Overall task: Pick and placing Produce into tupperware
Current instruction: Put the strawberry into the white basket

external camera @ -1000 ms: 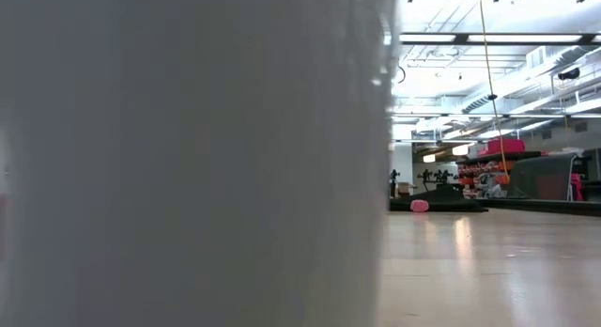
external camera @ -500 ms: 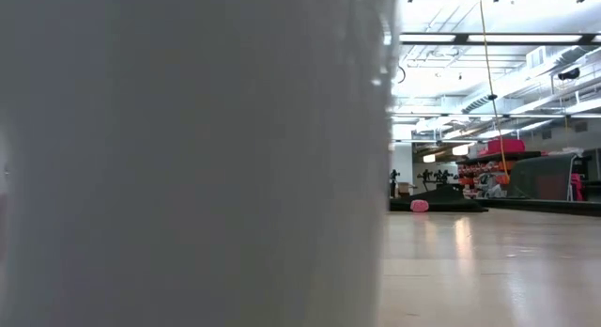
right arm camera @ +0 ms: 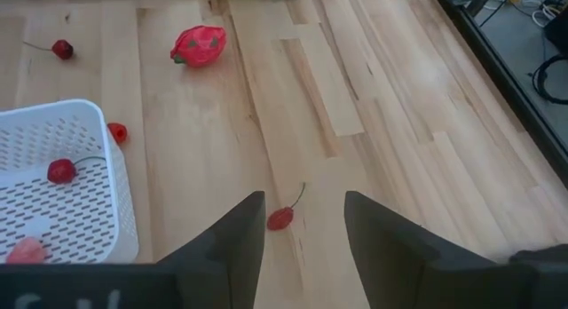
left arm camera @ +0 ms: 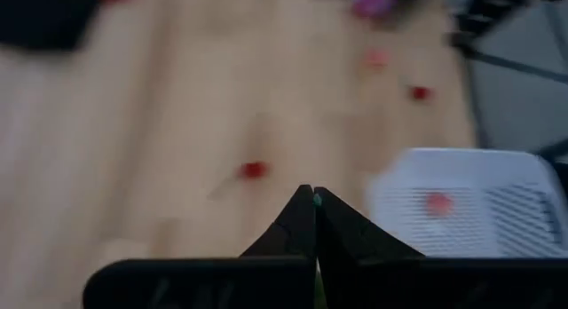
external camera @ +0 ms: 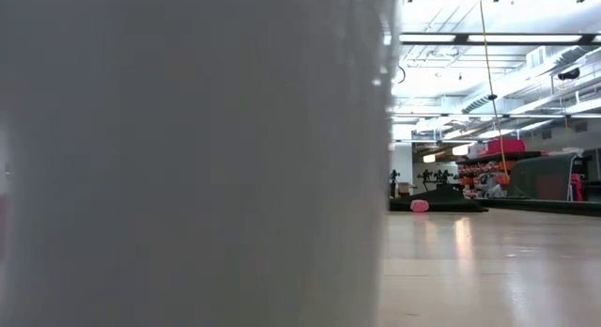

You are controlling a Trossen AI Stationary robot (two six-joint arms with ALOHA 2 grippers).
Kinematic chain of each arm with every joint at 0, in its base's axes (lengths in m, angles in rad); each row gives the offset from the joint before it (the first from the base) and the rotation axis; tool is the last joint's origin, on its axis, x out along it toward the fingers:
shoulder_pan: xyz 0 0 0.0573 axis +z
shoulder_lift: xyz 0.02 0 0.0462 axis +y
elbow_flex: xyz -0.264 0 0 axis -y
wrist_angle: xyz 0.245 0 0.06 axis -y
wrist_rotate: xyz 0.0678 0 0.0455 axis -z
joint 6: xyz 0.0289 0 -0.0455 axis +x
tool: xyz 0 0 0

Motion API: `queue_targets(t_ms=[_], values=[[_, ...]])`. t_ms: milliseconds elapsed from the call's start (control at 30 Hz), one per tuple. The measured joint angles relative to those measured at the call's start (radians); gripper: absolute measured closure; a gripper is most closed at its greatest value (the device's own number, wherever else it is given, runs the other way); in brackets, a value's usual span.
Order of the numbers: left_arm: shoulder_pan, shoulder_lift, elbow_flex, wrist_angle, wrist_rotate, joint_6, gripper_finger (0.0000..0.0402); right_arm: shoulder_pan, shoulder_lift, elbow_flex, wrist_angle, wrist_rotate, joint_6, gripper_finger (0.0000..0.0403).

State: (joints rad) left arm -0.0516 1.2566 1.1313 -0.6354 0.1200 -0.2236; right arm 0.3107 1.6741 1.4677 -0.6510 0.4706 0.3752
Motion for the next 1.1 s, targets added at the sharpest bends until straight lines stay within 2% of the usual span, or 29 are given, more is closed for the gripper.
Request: queue_targets(t_ms=[200, 400, 567, 800, 1100], values=[[-0.298, 0.056, -0.025, 0.16, -0.087, -0.126, 0.0399, 0.0, 0.0, 0.0, 0.001, 0.0, 0.001, 0.0238], [-0.451, 0.184, -0.026, 0.283, -0.178, -0.232, 0.0399, 0.0, 0.0, 0.0, 0.004, 0.0, 0.001, 0.0238], [-0.486, 0.34, -0.026, 0.347, -0.218, -0.321, 0.0399, 0.0, 0.0, 0.0, 0.004, 0.0, 0.001, 0.0238], [-0.498, 0.51, -0.026, 0.566, -0.213, -0.327, 0.0399, 0.0, 0.0, 0.0, 0.0, 0.0, 0.023, 0.0238], [-0.505, 0.605, -0.025, 0.59, -0.205, -0.373, 0.0388, 0.0, 0.0, 0.0, 0.0, 0.0, 0.033, 0.0238]])
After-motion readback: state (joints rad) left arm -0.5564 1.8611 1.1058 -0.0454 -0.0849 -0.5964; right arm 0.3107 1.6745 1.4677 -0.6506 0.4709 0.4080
